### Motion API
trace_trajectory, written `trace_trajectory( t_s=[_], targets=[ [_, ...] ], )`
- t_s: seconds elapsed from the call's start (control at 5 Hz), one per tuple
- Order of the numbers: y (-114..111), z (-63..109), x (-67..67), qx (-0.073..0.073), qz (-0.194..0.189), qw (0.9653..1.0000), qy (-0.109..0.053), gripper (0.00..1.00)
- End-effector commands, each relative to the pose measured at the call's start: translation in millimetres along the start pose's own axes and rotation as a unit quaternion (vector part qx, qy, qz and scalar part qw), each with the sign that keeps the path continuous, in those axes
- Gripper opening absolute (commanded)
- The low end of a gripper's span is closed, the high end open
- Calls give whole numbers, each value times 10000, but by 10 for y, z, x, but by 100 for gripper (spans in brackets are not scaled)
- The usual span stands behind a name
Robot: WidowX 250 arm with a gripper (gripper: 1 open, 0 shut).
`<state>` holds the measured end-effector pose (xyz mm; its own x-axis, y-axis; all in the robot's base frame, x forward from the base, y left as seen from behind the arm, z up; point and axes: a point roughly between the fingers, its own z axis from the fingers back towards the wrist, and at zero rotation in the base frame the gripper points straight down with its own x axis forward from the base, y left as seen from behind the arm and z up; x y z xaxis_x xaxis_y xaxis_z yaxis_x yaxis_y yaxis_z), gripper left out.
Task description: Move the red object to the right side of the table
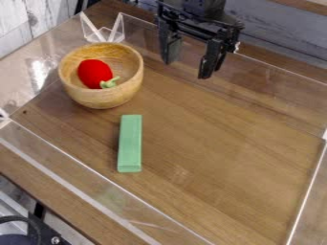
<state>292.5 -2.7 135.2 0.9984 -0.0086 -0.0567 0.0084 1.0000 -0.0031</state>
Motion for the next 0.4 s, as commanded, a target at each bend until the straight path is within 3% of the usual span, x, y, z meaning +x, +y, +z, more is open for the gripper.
trace_trajectory(
  t_s=[0.0,0.2],
  targets=[
    [48,12,-53,16,-91,9998,152,100],
    [123,-129,-18,19,-34,9995,300,100]
  ],
)
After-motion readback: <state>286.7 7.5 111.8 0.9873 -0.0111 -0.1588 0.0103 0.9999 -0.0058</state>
